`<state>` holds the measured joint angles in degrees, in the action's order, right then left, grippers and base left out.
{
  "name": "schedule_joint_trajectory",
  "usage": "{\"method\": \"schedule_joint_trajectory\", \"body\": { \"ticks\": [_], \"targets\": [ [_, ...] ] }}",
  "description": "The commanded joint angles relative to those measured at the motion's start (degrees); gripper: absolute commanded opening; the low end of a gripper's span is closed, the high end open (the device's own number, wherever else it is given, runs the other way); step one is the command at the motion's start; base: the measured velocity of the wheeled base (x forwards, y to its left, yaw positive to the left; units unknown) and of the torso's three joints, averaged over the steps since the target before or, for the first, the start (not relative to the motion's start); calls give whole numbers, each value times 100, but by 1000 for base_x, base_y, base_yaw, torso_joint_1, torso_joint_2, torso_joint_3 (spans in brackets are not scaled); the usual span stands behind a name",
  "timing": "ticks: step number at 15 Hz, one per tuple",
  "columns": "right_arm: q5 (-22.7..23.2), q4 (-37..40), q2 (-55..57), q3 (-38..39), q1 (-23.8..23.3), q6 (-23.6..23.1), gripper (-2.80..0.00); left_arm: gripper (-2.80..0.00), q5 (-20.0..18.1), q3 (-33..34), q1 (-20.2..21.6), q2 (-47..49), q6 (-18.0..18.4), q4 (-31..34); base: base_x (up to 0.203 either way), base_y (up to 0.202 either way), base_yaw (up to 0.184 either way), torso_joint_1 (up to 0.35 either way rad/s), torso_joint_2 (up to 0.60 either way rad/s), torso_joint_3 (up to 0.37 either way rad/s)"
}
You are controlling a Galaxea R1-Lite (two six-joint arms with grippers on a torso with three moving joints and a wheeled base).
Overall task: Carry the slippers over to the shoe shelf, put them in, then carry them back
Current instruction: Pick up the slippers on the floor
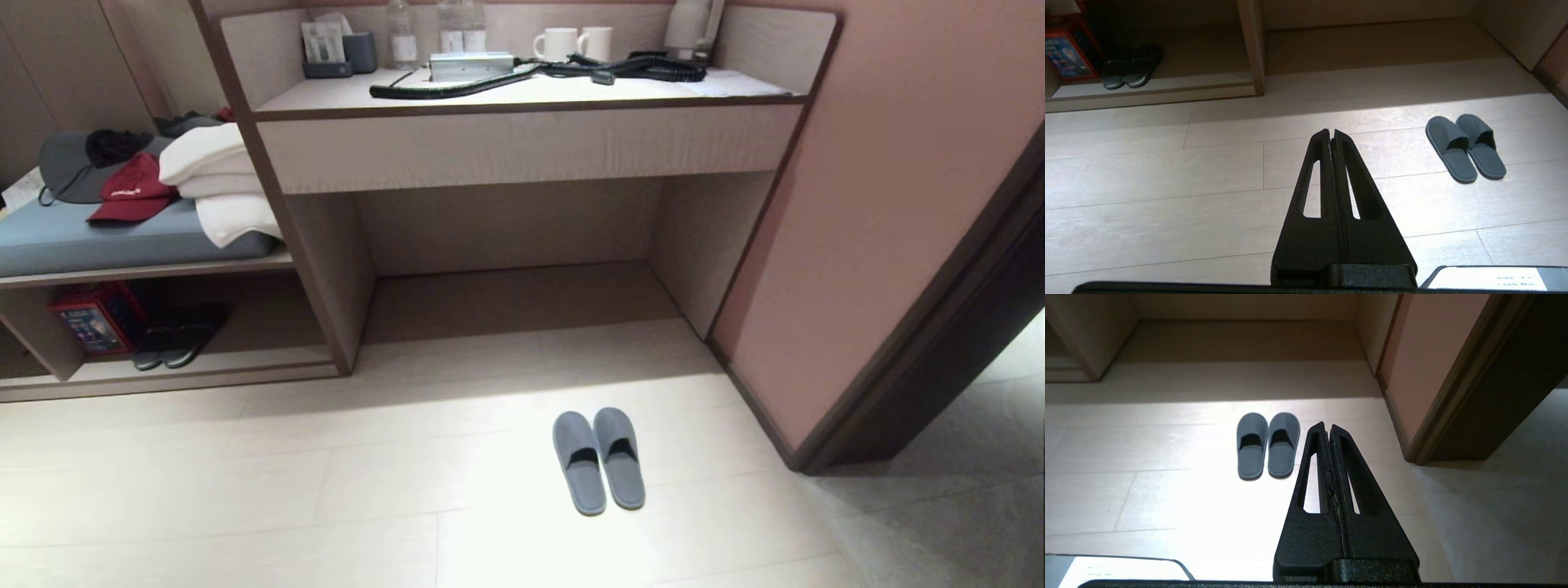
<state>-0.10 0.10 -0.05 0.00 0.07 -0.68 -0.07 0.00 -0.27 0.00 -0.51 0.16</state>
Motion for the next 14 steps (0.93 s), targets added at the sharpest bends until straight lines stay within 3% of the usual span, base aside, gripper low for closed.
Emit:
{"method": "schedule_joint_trajectory", "body": {
  "ticks": [1, 14],
  "targets": [
    [1, -1, -13, 0, 2, -3, -280, -280, -1, 9, 0, 9, -2, 2, 0, 0, 0, 2, -2, -198],
    [1, -1, -13, 0, 2, -3, -280, -280, 7, 9, 0, 0, -10, 2, 0, 0, 0, 5, 3, -198]
  ]
}}
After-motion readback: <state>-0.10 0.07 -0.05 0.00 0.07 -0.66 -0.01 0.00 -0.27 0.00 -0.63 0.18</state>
